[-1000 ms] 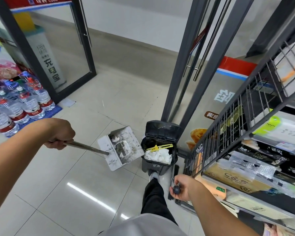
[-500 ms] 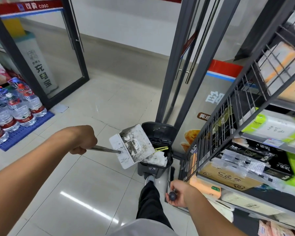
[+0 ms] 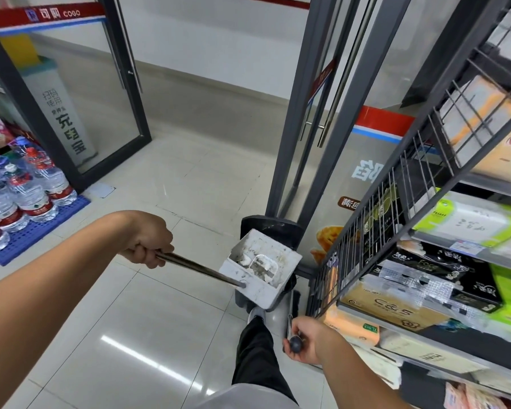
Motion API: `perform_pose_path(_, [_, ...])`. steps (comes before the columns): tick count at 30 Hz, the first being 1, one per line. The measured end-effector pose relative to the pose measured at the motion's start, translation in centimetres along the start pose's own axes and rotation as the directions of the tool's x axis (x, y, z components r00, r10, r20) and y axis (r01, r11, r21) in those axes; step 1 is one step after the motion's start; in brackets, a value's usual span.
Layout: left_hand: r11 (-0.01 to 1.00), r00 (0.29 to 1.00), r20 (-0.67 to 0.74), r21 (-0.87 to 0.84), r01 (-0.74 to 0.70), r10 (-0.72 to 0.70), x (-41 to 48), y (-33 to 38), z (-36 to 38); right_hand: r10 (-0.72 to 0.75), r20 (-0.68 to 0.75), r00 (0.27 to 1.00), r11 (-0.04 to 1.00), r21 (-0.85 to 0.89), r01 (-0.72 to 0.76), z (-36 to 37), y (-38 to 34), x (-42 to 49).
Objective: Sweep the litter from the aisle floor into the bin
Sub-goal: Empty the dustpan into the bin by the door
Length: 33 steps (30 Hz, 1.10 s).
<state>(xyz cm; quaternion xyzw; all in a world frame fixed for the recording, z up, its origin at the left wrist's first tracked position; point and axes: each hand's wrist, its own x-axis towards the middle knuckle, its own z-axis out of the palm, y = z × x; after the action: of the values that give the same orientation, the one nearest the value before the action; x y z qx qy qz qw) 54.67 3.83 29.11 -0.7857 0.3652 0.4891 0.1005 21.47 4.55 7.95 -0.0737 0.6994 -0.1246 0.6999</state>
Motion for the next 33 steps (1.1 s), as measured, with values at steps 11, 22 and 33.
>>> perform_pose_path(11, [0.984, 0.965, 0.259, -0.176, 0.006, 0.04, 4.1, 2.8, 0.4, 0.022, -0.048, 0.999, 0.998, -0.054, -0.024, -1.7, 0.7, 0.7])
perform_pose_path(22, [0.998, 0.943, 0.333, 0.052, -0.021, 0.002, 8.7, 6.0, -3.0, 0.032, -0.078, 0.996, 0.996, -0.081, -0.038, -2.9, -0.3, 0.7])
perform_pose_path(33, [0.994, 0.918, 0.396, 0.104, -0.024, -0.019, 9.4, 16.8, -8.9, 0.059, -0.098, 0.993, 0.998, 0.024, -0.056, -4.5, -2.5, 0.2])
